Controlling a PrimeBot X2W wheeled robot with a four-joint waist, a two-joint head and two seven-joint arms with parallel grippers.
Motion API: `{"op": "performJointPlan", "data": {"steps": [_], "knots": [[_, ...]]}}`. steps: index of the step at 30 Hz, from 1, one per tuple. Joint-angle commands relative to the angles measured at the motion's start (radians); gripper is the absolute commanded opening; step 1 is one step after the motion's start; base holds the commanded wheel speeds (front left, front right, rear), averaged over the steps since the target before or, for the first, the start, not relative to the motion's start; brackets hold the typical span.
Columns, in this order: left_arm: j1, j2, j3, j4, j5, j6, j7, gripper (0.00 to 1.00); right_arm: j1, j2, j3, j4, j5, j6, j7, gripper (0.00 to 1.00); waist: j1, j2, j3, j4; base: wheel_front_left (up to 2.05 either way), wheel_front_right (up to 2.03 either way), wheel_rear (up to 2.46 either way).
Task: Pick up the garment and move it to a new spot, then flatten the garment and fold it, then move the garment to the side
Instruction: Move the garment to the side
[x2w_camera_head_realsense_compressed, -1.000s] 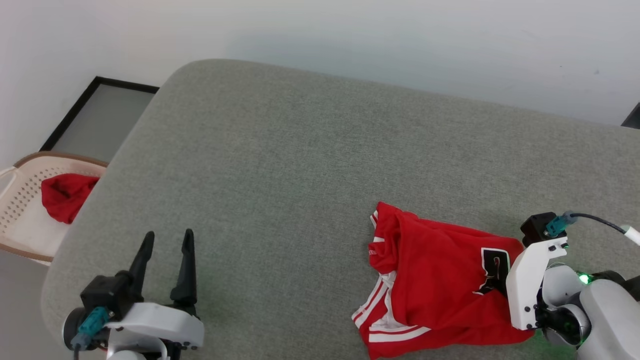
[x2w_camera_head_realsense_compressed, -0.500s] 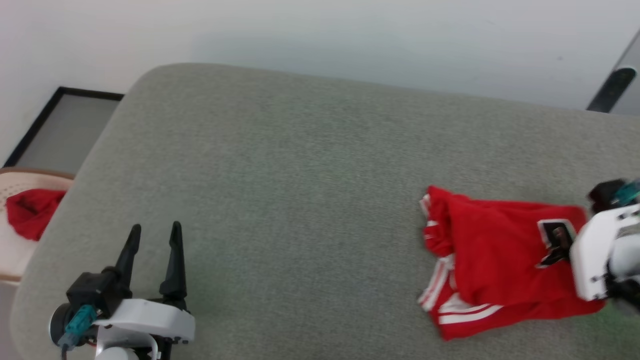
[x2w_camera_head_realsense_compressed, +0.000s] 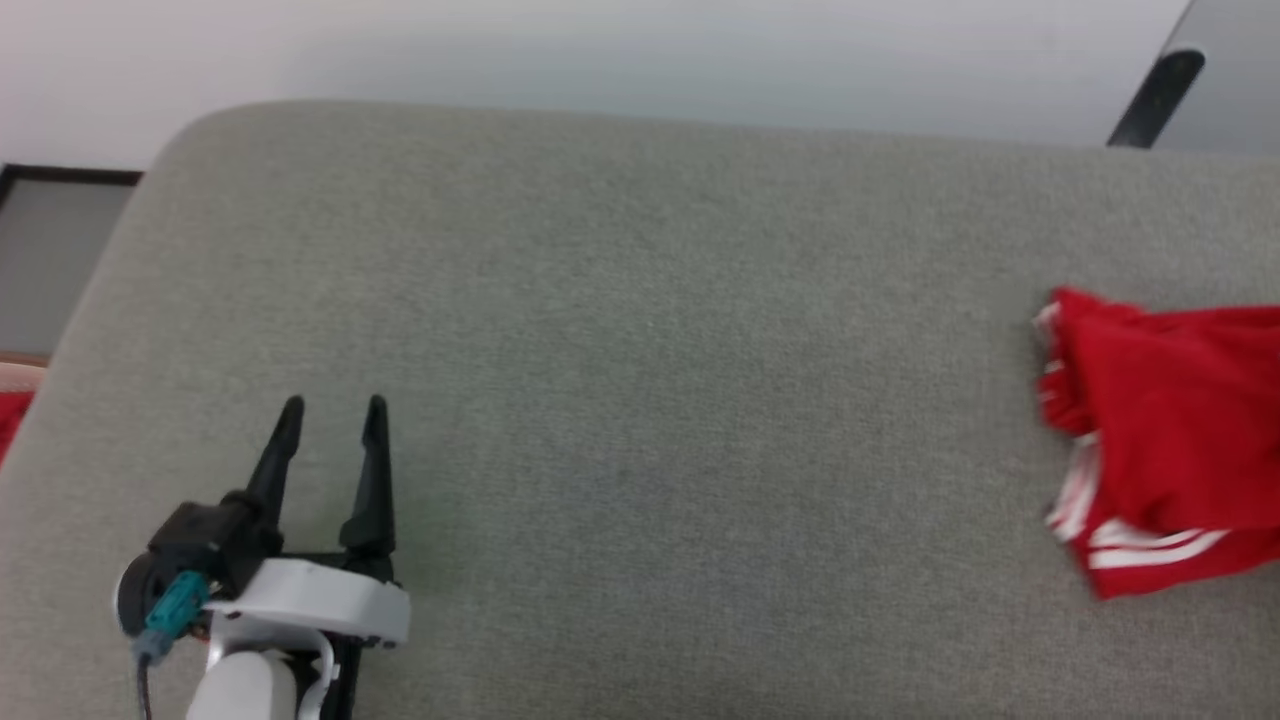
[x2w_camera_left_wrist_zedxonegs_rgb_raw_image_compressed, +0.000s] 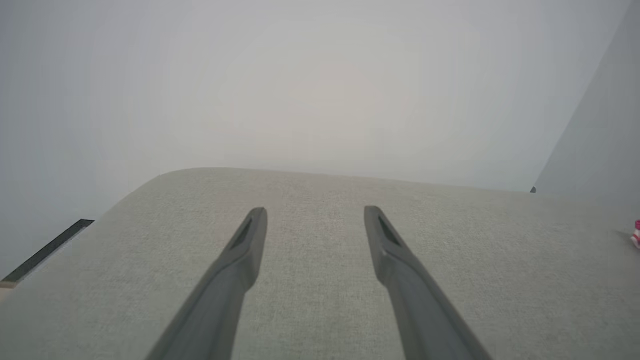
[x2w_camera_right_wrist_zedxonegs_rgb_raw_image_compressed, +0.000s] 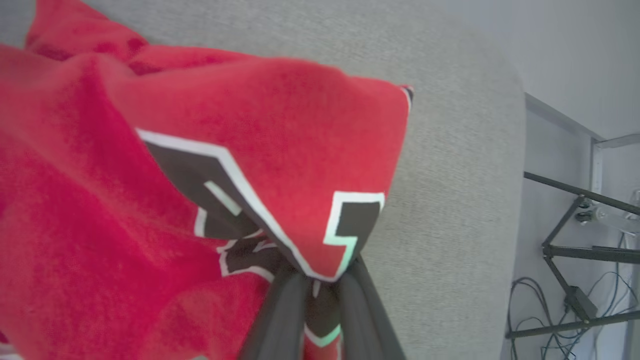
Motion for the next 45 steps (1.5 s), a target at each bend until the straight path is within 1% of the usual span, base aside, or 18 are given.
{"op": "performJointPlan", "data": {"steps": [1, 7, 13, 18, 25, 31, 42, 43, 44, 45], "knots": [[-0.012, -0.001, -0.002, -0.004, 0.001, -0.003, -0.004, 1.0, -0.017, -0.015, -0.002, 0.006, -0.005, -0.002, -0.008, 0.0, 0.0, 0.0, 0.026, -0.018, 0.0, 0.0, 0.0], [-0.038, -0.001, -0.015, -0.016, 0.007, -0.003, -0.004, 1.0, -0.063, -0.107, 0.004, 0.033, -0.056, -0.002, -0.047, 0.0, 0.0, 0.0, 0.063, -0.028, 0.0, 0.0, 0.0], [-0.061, 0.003, -0.023, -0.026, 0.003, -0.003, -0.004, 1.0, -0.099, -0.2, 0.041, 0.052, -0.107, -0.002, -0.082, 0.0, 0.0, 0.0, 0.1, -0.031, 0.0, 0.0, 0.0], [-0.081, -0.003, -0.037, -0.027, 0.006, -0.003, -0.004, 1.0, -0.132, -0.229, 0.043, 0.101, -0.152, -0.002, -0.099, 0.0, 0.0, 0.0, 0.125, -0.028, 0.0, 0.0, 0.0], [-0.107, 0.0, -0.066, -0.021, -0.002, -0.003, -0.004, 1.0, -0.163, -0.198, -0.009, 0.2, -0.209, -0.002, -0.13, 0.0, 0.0, 0.0, 0.155, -0.021, 0.0, 0.0, 0.0], [-0.13, 0.008, -0.086, -0.016, 0.0, -0.003, -0.004, 1.0, -0.18, -0.152, -0.062, 0.268, -0.287, -0.002, -0.161, 0.0, 0.0, 0.0, 0.181, -0.02, 0.0, 0.0, 0.0], [-0.157, 0.024, -0.104, -0.008, 0.003, -0.003, -0.004, 1.0, -0.21, -0.061, -0.161, 0.313, -0.411, -0.002, -0.18, 0.0, 0.0, 0.0, 0.209, -0.037, 0.0, 0.0, 0.0], [-0.158, 0.025, -0.104, -0.006, 0.003, -0.003, -0.004, 1.0, -0.209, -0.053, -0.171, 0.312, -0.421, -0.002, -0.183, 0.08, 0.0, 0.0, 0.207, -0.038, 0.0, 0.0, 0.0], [-0.158, 0.027, -0.104, -0.005, 0.003, -0.003, -0.004, 1.0, -0.208, -0.046, -0.178, 0.31, -0.434, -0.002, -0.186, 0.29, 0.0, 0.0, 0.203, -0.041, 0.0, 0.0, 0.0], [-0.157, 0.028, -0.103, -0.002, 0.003, -0.003, -0.004, 1.0, -0.207, -0.039, -0.183, 0.306, -0.444, -0.002, -0.188, 0.45, 0.0, 0.0, 0.198, -0.044, 0.0, 0.0, 0.0]]}}
